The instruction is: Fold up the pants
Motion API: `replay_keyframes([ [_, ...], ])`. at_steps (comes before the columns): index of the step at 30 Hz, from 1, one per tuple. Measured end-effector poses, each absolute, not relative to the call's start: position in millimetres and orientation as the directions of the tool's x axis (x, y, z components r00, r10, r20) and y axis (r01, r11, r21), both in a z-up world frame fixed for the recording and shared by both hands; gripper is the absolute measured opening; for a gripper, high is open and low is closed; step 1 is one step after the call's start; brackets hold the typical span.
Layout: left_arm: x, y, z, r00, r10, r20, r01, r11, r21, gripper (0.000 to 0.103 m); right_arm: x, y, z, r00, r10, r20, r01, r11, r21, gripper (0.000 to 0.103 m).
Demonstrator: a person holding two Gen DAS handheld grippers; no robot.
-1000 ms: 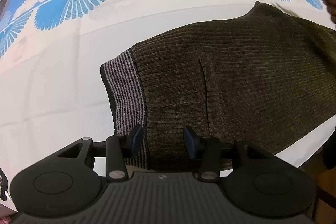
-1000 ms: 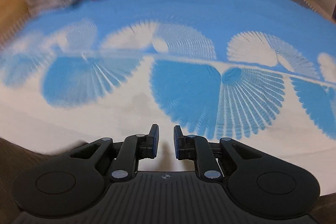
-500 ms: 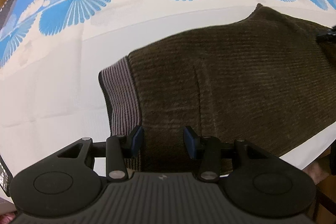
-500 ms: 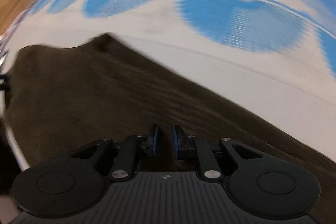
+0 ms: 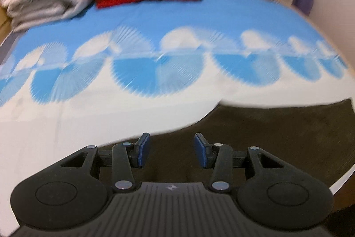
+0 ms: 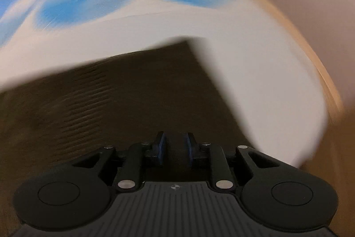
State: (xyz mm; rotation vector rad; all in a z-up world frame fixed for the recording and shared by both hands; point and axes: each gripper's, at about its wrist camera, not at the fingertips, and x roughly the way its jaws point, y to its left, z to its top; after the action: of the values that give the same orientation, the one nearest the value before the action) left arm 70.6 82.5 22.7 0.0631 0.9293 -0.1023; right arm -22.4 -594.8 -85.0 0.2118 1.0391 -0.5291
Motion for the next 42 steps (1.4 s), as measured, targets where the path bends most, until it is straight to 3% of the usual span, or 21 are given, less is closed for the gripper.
replay_keyframes([
  [2,68.9,51.3,29.3,0.631,-0.048,-0.774,0.125,0.991,0.04,0.048,-72.5,-643.4,-79.3,0.451,-0.31,-0.837,0.674,0.733,0.092,0.025],
  [5,59.2,5.1,31.1,0.655,-0.087,-0.751,0.144,0.99,0.011,0.049,-130.7,-682.2,-93.0,0.493,-0.253,-0.833,0.77,0.572,0.282,0.029],
  [8,47.3,-41.6,19.2,0.613,-0.148,-0.776,0.202,0.979,-0.026,0.05,-163.0,-697.9,-112.5,0.568,-0.147,-0.81,0.762,0.466,0.45,0.036],
  [11,39.0,-84.2,1.9,0.568,-0.179,-0.803,0.286,0.958,-0.011,0.05,-157.5,-688.5,-127.5,0.594,-0.058,-0.802,0.74,0.43,0.517,0.04],
  [16,33.5,-116.7,-18.9,0.569,-0.181,-0.802,0.369,0.928,0.053,0.05,-135.6,-673.2,-131.7,0.607,-0.032,-0.794,0.734,0.407,0.544,0.043],
  [37,33.7,-108.5,-21.3,0.554,-0.182,-0.812,0.372,0.927,0.046,0.05,-113.8,-655.9,-131.6,0.55,-0.159,-0.82,0.795,0.399,0.456,0.044],
  [39,33.1,-107.7,-20.6,0.557,-0.182,-0.81,0.372,0.927,0.047,0.05,-112.6,-655.9,-131.1,0.546,-0.17,-0.82,0.8,0.398,0.449,0.029],
  [40,33.0,-107.4,-20.5,0.557,-0.181,-0.81,0.372,0.927,0.049,0.05,-112.3,-655.7,-130.9,0.548,-0.174,-0.818,0.799,0.4,0.449,0.015],
  [42,32.4,-107.1,-20.5,0.556,-0.182,-0.811,0.376,0.925,0.051,0.05,-112.5,-654.6,-128.8,0.564,-0.18,-0.806,0.793,0.392,0.467,0.012],
])
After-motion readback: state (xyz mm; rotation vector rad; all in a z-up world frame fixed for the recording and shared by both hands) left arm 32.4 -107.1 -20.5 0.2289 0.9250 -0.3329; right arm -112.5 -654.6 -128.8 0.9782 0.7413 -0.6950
